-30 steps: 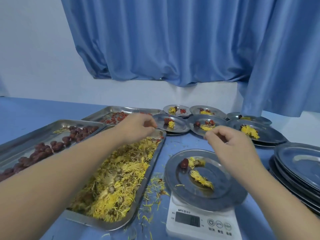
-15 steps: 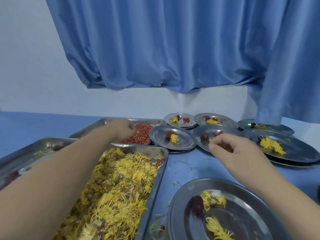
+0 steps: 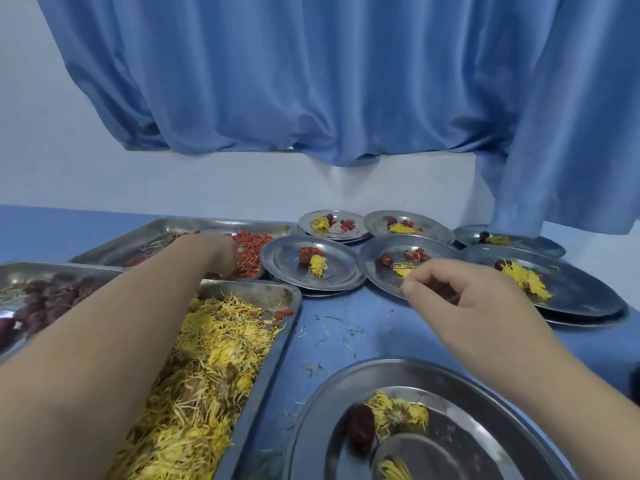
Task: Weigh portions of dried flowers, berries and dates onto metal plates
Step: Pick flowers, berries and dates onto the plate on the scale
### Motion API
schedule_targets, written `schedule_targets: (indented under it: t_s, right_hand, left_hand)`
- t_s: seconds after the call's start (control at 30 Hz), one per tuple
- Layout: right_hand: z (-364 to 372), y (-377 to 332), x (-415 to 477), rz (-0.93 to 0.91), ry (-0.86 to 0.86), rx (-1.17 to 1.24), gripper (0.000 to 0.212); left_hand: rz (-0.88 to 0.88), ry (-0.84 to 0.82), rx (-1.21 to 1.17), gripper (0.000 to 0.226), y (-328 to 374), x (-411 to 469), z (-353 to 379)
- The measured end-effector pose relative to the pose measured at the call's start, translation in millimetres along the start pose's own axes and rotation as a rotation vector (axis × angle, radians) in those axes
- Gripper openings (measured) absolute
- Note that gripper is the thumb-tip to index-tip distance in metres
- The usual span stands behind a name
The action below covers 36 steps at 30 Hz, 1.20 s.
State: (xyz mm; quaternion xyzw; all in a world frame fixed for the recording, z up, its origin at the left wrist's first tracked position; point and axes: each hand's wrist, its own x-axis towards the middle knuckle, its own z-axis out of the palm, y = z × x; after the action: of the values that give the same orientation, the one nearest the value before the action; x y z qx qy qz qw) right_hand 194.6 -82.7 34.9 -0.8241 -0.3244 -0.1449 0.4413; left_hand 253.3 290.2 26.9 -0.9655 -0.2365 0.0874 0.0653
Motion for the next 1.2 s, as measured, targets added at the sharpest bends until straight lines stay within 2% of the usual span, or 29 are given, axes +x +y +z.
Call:
schedule_targets:
  t_s: [0.1, 0.43, 0.53, 0.63, 0.83, 1.0, 1.2]
  right_hand:
    - [1.3, 1.4, -0.4, -0.003, 0.002, 0.001, 0.021]
    - [0.5, 5.2, -1.6, -0.025, -0.018, -0.083, 0.023]
    - [0.1, 5.9, -1.3, -0.031, -0.021, -0.093, 0.024]
    - [-0.3, 5.1, -1.7, -0.036, -0.026, -0.098, 0.025]
    - [0.1, 6.5, -1.9, -0.055, -0.045, -0.132, 0.022]
    - [1.6, 8.8, -1.3, -0.072, -0.054, -0.192, 0.021]
    - [2.6, 8.7, -2.2, -0.087, -0.067, -0.201, 0.02]
  left_hand:
    - [-0.008, -0.021, -0.024, 0.031, 5.3, 1.2, 0.2]
    - [-0.003, 0.043, -0.196, 0.02, 2.6, 11.7, 3.5]
    - [0.019, 0.061, -0.241, 0.023, -0.5, 14.8, 2.9]
    - [0.047, 0.013, -0.191, 0.032, 0.5, 14.2, 6.8]
    - [0.032, -0.015, -0.156, 0.027, 6.0, 17.5, 10.9]
    - [0.013, -0.047, -0.136, 0.035, 7.3, 17.8, 8.4]
    - [0.066, -0.071, -0.16, 0.032, 5.6, 21.1, 11.1]
